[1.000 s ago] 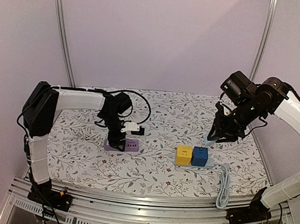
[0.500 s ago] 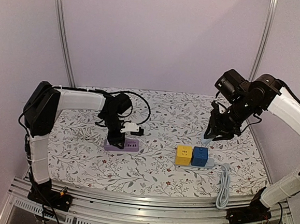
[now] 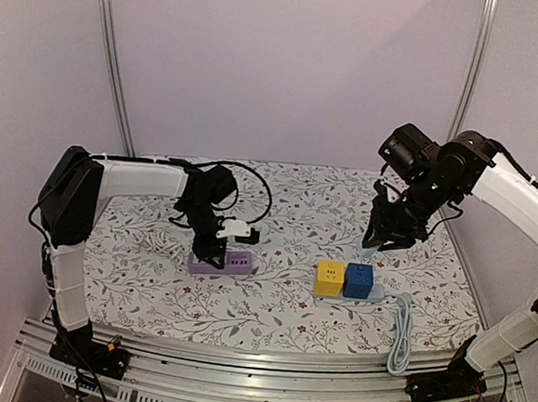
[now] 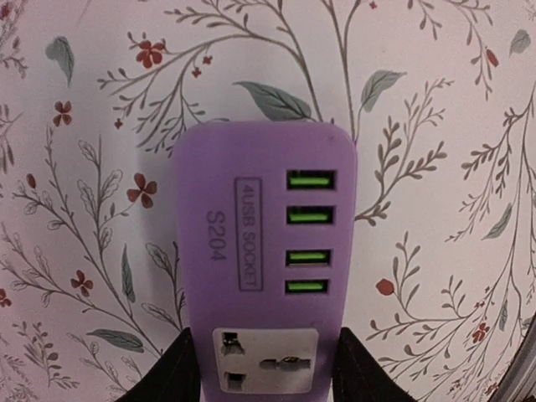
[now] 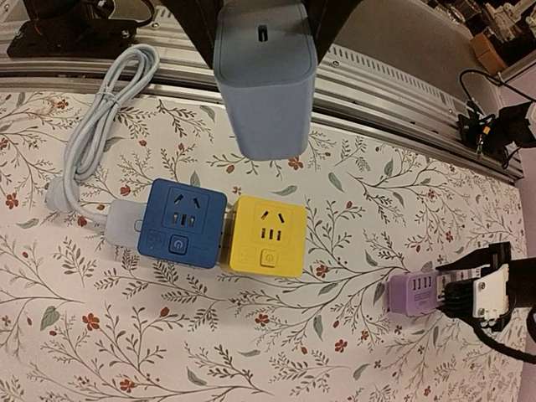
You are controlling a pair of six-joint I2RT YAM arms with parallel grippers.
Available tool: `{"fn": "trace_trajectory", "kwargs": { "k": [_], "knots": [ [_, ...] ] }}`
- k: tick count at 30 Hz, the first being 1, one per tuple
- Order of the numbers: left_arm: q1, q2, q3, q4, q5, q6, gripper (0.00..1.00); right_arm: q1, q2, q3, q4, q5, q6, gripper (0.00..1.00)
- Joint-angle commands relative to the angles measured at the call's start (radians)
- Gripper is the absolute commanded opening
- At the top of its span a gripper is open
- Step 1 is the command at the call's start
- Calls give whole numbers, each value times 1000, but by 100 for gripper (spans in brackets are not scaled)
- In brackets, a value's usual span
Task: Insert the plug
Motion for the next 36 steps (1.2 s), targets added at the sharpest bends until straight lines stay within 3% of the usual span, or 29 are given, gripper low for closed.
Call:
{"fn": "trace_trajectory", "kwargs": {
  "k": [1, 17, 24, 27, 36],
  "knots": [
    [-84, -75, 11, -41, 50, 4, 24, -9, 9, 40, -43, 48, -38, 0],
    [-446, -17, 75, 1, 80, -105, 26, -19, -50, 3, -117, 168, -102, 0],
    [-548, 52, 85, 82, 61, -147, 27, -18, -127, -42, -109, 206, -81, 0],
    [-571, 77, 90, 88, 41, -136, 31, -19, -149, -50, -116, 216, -77, 0],
    [-587, 39, 39, 184, -8, -158, 64, -19, -160, -52, -115, 216, -86, 0]
  ]
}}
